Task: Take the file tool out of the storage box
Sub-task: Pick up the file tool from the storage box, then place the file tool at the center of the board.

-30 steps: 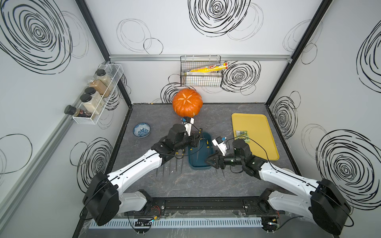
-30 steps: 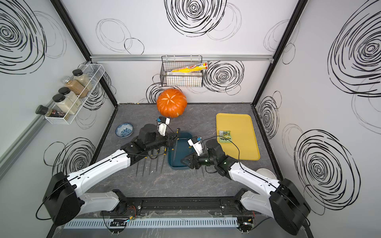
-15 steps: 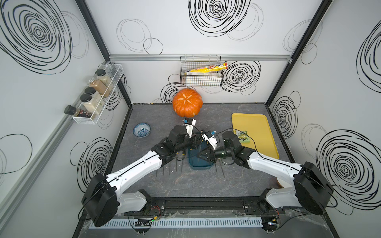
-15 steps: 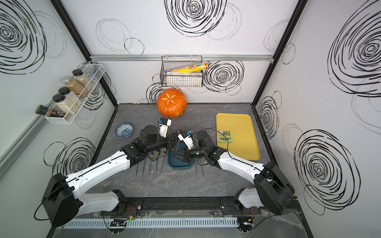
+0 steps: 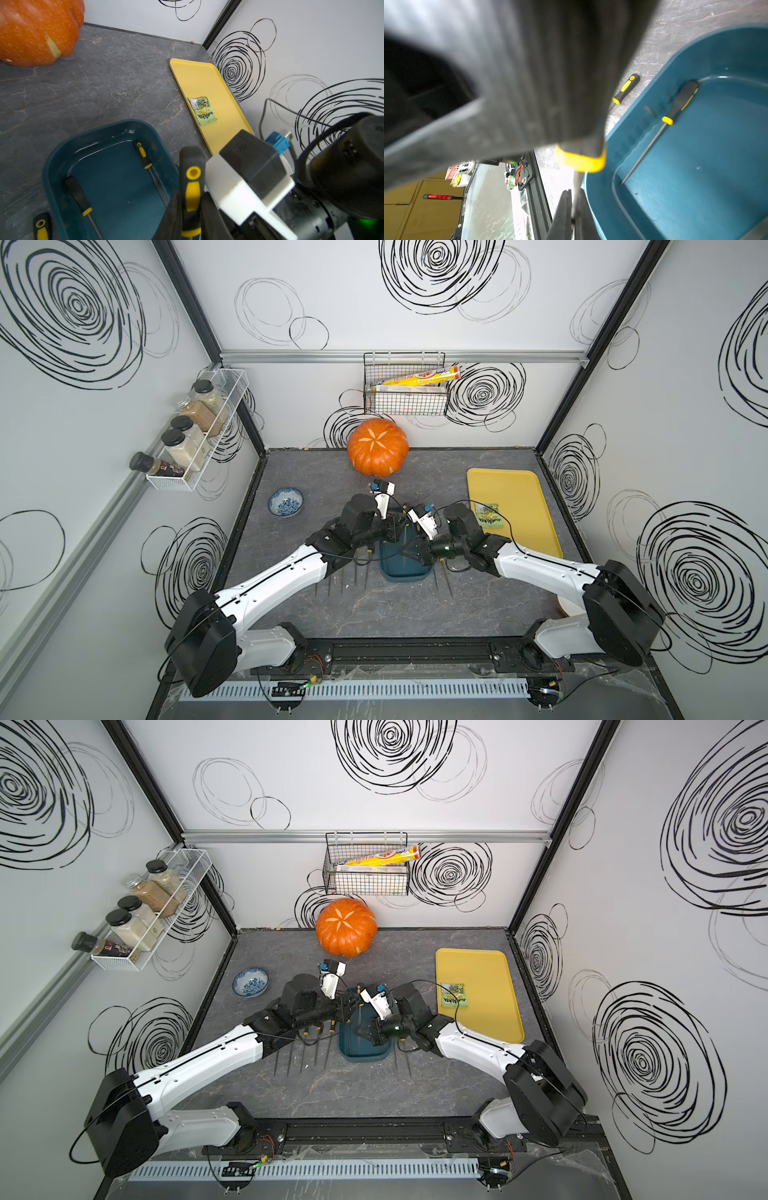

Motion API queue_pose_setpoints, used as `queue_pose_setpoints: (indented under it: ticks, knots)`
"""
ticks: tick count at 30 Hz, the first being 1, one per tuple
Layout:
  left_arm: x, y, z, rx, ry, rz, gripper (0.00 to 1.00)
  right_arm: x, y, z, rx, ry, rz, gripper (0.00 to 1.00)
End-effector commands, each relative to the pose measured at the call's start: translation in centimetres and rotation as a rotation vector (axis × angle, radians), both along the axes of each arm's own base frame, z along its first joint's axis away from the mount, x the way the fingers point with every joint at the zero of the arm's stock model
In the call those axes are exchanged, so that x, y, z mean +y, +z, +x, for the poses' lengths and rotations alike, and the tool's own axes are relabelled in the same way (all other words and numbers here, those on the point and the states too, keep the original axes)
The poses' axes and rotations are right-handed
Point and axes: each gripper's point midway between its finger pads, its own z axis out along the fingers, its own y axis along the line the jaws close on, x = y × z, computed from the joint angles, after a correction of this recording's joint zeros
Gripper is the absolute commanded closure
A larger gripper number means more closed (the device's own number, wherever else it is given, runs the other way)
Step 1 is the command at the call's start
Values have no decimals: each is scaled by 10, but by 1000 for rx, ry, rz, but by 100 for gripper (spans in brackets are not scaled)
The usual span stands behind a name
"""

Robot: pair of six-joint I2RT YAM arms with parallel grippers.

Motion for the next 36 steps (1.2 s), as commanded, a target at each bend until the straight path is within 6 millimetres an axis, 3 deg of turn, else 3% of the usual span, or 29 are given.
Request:
queue_pose_setpoints:
  ticks: [1,6,14,17,19,26,36]
  knots:
    - [-1,13,4,-38,15,-34,1,1,-1,-2,-3,4,-49,100]
    - [13,21,4,-52,62,-51,1,-35,-33,9,35,-142,-316,100]
    - [27,31,-5,-40,72,-113,1,-129,-62,10,79,-348,-781,100]
    - [29,37,-9,-57,67,-121,1,-183,-70,15,85,-496,-1014,100]
    - [31,40,-10,-64,66,-126,1,-200,-74,16,120,-502,-1062,100]
    - [29,39,-13,-58,44,-125,1,-217,-104,0,282,-414,-1136,100]
    - [25,32,-13,-43,30,-115,1,-194,-129,-6,392,-279,-1112,100]
